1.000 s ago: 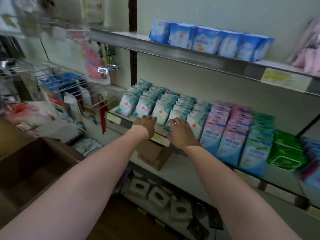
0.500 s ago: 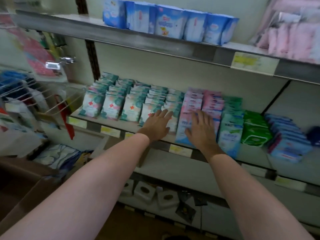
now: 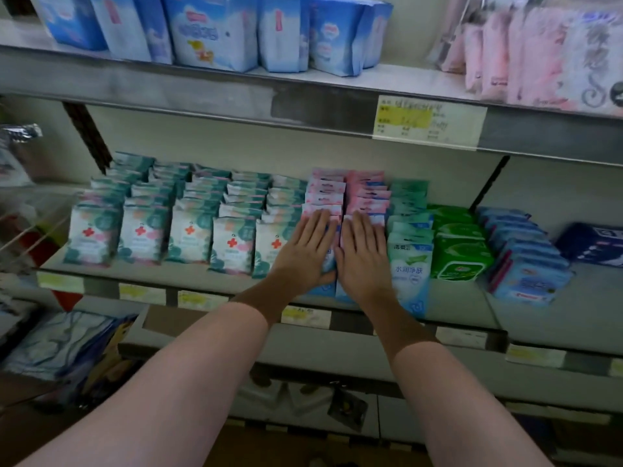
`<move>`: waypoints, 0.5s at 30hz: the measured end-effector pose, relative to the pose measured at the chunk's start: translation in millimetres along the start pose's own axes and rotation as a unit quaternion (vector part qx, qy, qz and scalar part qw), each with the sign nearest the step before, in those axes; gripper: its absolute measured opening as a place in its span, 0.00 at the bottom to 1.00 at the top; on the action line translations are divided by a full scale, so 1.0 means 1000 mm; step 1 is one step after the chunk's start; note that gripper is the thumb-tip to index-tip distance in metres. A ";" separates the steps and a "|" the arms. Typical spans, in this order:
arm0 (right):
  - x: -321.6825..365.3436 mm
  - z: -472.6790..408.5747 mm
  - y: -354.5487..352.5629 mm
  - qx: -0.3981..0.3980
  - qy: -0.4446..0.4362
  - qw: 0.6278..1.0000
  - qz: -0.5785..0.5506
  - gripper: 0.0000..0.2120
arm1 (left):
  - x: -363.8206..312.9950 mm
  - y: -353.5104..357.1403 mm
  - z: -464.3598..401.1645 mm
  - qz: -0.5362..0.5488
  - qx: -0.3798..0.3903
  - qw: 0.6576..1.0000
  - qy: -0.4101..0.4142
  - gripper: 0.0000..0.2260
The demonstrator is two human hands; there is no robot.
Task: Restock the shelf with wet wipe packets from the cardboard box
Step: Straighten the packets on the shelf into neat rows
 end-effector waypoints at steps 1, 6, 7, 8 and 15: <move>-0.001 -0.001 0.002 0.001 -0.001 1.000 0.000 0.29 | 0.001 0.000 -0.001 0.003 0.003 1.000 0.002 0.45; -0.001 -0.002 0.002 0.012 -0.002 1.000 -0.001 0.29 | 0.002 -0.001 -0.004 0.009 0.016 1.000 0.003 0.45; -0.001 -0.002 0.000 0.015 -0.003 1.000 -0.002 0.29 | 0.002 -0.003 -0.004 0.012 0.022 1.000 0.004 0.44; -0.001 -0.001 -0.002 0.016 -0.006 1.000 -0.004 0.29 | 0.002 -0.007 -0.005 0.022 0.028 0.999 0.007 0.44; -0.025 0.008 -0.042 -0.036 -0.025 0.999 -0.015 0.28 | -0.007 -0.034 -0.004 0.102 -0.014 0.994 0.031 0.35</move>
Point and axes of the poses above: each hand's wrist, its own z-axis away from the middle knuckle, its own y-axis out of the palm, x = y × z, the point moved 3 cm from there along -z, towards the middle knuckle, and after that the axes turned 5 degrees about -y, right-handed, at the moved point
